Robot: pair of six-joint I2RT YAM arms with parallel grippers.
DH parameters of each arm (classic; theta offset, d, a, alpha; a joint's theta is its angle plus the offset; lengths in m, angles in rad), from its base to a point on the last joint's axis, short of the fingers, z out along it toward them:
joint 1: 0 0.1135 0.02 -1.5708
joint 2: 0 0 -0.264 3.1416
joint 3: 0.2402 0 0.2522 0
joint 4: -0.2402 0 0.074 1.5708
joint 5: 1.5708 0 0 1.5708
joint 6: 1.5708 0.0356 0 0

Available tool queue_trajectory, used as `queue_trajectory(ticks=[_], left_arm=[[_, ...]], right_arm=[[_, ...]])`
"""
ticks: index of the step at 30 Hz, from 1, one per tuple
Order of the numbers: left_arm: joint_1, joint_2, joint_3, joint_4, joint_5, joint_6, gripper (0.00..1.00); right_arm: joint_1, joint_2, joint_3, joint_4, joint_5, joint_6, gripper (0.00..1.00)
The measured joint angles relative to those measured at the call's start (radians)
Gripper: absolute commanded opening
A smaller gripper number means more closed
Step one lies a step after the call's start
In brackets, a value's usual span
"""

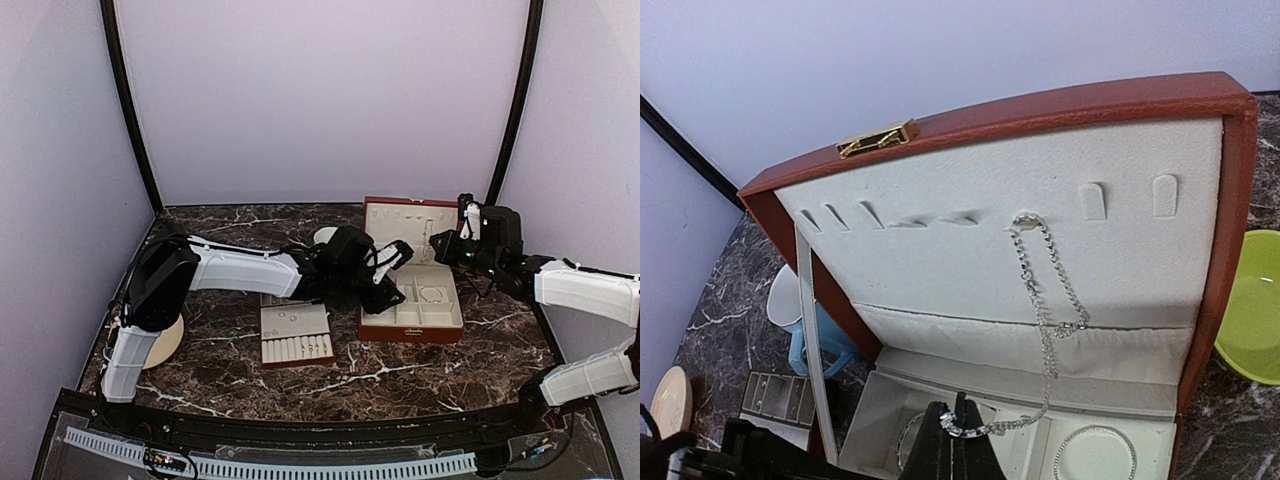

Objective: Organize the mixed jewelry
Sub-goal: Adjust the jewelry box at the center of the board.

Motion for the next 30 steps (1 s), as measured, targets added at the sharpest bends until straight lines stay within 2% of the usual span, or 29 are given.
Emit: queue_trajectory(ticks=[6, 18, 30], left_arm=[[0.0, -0.001, -0.057, -0.04, -0.041, 0.01, 0.44], [-0.013, -0.016, -0.077, -0.069, -0.129, 0.117, 0.43], [-0.027, -0.137, -0.223, -0.083, -0.156, 0.172, 0.4]], right_arm=[[0.0, -0.001, 0.0, 0.0, -0.026, 0.003, 0.0], [0.0, -0.005, 0.0, 0.001, -0.055, 0.007, 0.0], [0.0, -0.008, 0.0, -0.008, -0.063, 0.006, 0.0]])
